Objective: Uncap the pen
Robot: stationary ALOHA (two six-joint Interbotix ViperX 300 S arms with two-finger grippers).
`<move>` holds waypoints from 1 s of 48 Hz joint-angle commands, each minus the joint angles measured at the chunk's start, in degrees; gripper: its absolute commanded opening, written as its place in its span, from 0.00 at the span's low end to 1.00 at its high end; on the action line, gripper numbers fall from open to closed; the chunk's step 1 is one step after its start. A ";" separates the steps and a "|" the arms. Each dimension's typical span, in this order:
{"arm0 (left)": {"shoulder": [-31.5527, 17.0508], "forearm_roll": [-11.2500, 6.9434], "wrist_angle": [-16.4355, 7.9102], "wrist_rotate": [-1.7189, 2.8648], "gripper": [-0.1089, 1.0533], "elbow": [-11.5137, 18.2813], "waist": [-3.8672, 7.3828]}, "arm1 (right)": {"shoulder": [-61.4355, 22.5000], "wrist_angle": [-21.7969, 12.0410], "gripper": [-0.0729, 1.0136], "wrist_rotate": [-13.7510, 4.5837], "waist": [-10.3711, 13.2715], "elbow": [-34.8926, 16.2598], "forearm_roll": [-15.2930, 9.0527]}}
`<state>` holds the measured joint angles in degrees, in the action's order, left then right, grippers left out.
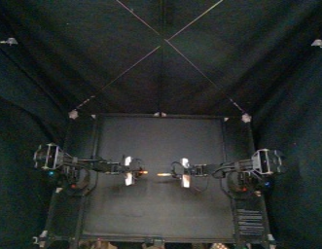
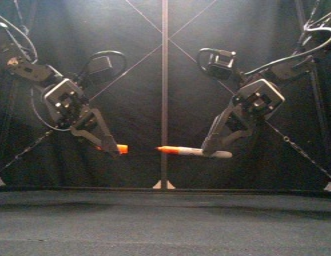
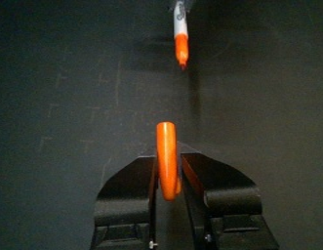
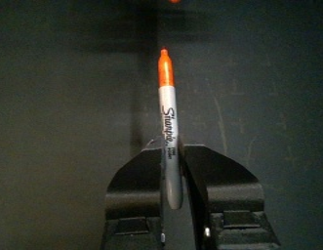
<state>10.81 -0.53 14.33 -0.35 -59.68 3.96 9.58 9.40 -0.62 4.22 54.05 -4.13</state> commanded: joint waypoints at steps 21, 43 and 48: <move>2.46 0.18 0.35 0.09 0.54 -0.35 -0.26 | 2.55 0.88 0.47 0.18 0.18 0.44 0.18; 2.37 0.18 0.35 0.00 0.54 -0.09 -0.26 | 2.55 0.88 0.47 0.18 0.18 0.44 -0.09; 2.46 0.18 0.35 0.00 0.54 -0.18 -0.26 | 2.55 0.88 0.47 0.09 0.18 0.44 -0.09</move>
<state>12.83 -0.44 14.24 -0.35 -60.64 3.78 10.72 9.84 -0.53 4.31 54.93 -4.22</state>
